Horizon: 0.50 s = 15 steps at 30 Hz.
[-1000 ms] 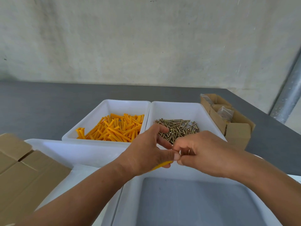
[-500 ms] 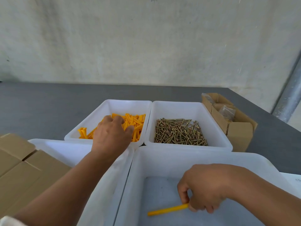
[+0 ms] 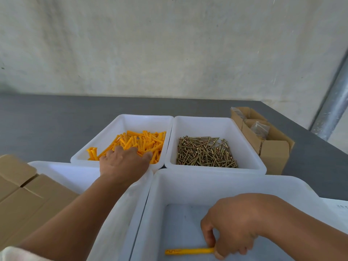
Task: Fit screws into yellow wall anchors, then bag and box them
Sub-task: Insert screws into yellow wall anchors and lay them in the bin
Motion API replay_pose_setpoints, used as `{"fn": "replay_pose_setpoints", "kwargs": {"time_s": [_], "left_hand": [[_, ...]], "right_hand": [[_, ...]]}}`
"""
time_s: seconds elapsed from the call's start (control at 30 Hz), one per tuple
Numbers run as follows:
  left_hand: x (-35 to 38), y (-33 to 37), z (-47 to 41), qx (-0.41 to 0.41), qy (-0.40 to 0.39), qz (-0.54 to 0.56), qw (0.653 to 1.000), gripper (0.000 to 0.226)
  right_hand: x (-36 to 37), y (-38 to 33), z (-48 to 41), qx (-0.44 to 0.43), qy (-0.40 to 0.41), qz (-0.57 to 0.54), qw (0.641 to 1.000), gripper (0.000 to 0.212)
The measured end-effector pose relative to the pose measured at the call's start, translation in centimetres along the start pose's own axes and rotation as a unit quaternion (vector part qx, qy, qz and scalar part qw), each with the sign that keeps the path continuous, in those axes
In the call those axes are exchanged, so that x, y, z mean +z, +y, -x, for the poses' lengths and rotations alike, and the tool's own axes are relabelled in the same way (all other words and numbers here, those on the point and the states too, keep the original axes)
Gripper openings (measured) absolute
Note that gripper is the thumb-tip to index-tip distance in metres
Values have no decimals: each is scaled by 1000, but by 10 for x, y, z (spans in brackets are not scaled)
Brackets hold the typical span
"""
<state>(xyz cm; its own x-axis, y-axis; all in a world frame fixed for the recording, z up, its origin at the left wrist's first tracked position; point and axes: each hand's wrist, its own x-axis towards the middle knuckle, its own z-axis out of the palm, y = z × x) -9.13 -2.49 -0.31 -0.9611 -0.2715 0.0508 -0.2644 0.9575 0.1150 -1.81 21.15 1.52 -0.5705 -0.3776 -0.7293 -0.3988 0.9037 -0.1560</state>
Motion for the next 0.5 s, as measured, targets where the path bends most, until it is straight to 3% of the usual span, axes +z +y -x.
{"fn": "replay_pose_setpoints", "kwargs": {"time_s": [0.07,0.13,0.2,0.3,0.4,0.5], "left_hand": [[0,0,-1,-1,1,0,1000,65],[1,-1,-2,-1,2,6,1000,63],[1,-1,-2,3,3,11,1000,58],[-1,-1,-1,16,8,17,1000,46],[-3,-3,1,26,4,23,999,40],[-5,-4,1,31,0,26,999,41]], "right_hand": [[-4,1,3,-12,59,-10,998,15],[-12,5,4,-31,213,-20,976,17],[-23,11,0,-36,384,-63,920,24],[-35,25,-9,-9,530,-104,842,42],[-46,45,-15,49,576,-67,813,50],[-50,57,-27,90,486,-148,856,64]]}}
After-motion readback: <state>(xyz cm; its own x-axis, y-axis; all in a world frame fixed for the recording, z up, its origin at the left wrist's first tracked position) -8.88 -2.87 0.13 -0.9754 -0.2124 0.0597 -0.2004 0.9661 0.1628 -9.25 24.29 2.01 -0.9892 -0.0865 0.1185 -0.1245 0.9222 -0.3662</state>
